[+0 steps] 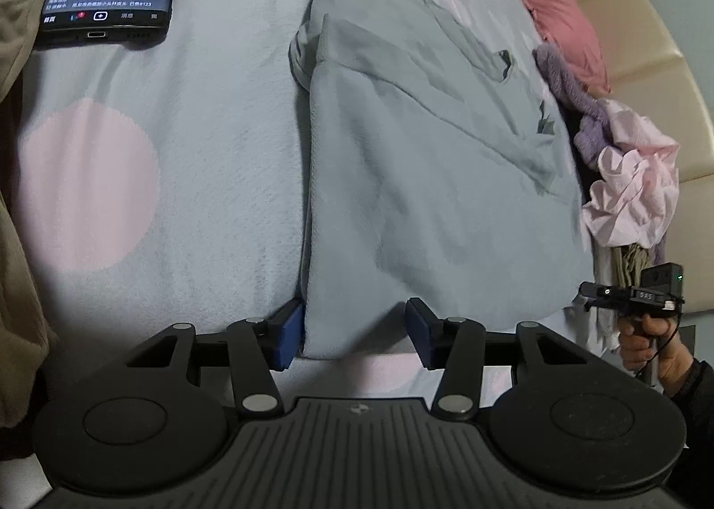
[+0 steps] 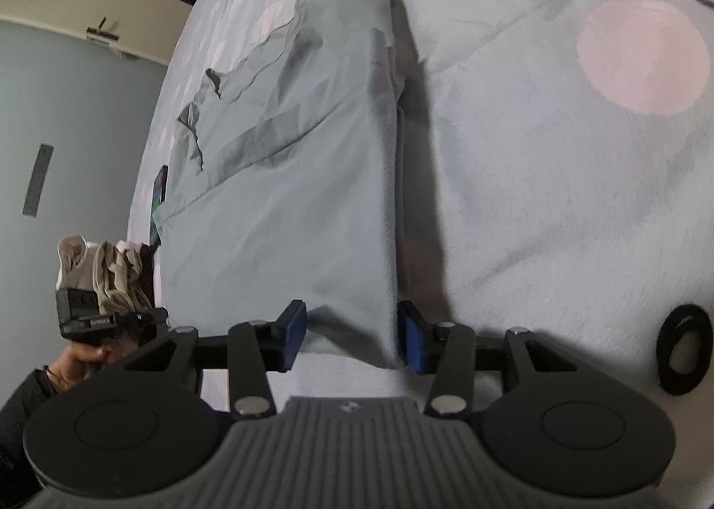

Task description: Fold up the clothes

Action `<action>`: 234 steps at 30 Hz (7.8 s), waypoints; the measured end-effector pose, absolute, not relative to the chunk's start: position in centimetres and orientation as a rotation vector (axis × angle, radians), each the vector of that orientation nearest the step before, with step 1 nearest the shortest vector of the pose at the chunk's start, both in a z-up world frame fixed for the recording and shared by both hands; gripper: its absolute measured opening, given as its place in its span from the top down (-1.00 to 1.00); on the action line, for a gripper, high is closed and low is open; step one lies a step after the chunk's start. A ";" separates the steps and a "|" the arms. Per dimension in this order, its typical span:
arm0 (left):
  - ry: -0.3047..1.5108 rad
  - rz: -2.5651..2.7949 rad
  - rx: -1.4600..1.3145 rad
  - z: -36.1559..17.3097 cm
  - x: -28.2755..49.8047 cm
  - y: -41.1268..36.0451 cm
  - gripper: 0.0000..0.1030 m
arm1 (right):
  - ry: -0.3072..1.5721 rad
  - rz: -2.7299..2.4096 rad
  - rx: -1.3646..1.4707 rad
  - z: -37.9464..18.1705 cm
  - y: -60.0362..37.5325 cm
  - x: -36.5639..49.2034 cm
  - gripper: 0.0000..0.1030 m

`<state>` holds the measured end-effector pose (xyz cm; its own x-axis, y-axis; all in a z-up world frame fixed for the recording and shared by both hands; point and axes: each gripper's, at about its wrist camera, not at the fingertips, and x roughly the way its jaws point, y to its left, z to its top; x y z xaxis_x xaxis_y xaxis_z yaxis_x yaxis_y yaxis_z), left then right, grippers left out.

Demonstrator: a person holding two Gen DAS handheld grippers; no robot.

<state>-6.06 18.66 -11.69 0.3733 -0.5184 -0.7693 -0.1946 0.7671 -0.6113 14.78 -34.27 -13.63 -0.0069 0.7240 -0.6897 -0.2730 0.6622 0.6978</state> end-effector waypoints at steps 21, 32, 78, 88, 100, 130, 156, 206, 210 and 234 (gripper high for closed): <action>1.255 -0.197 -0.824 -10.2 -5.3 20.2 0.92 | 1.381 0.865 0.336 -11.7 -34.0 14.2 0.85; 1.339 -0.253 -0.787 -8.0 -10.7 18.5 0.93 | 1.527 0.892 0.245 -9.5 -36.5 8.6 0.86; 1.154 -0.346 0.138 -3.0 14.7 16.8 0.24 | 1.137 0.897 -0.212 -4.9 -24.6 24.8 -0.20; 1.119 -0.557 0.384 -4.6 17.4 14.5 0.25 | 1.144 1.033 -0.382 -7.0 -20.4 28.6 -0.22; 1.221 -0.693 0.440 -7.4 19.8 13.5 0.24 | 1.068 1.220 -0.607 -9.6 -15.1 28.4 -0.20; 1.080 -0.565 0.339 -2.9 19.2 11.3 0.36 | 1.068 0.946 -0.395 -5.4 -22.3 22.7 -0.01; 1.235 -0.629 -0.238 -7.9 14.7 -8.3 1.00 | 1.042 0.779 -0.082 -7.4 -30.0 22.9 0.43; 1.179 -0.186 -0.282 -1.5 6.1 14.6 0.77 | 1.109 1.080 -0.357 -10.4 -22.7 13.6 0.66; 1.158 -0.103 -0.289 -1.5 5.2 17.7 0.70 | 1.036 1.073 -0.481 -8.5 -21.0 12.6 0.63; 1.233 -0.126 -0.189 -5.3 13.8 20.3 0.30 | 0.979 1.323 -0.309 -8.0 1.3 9.4 0.35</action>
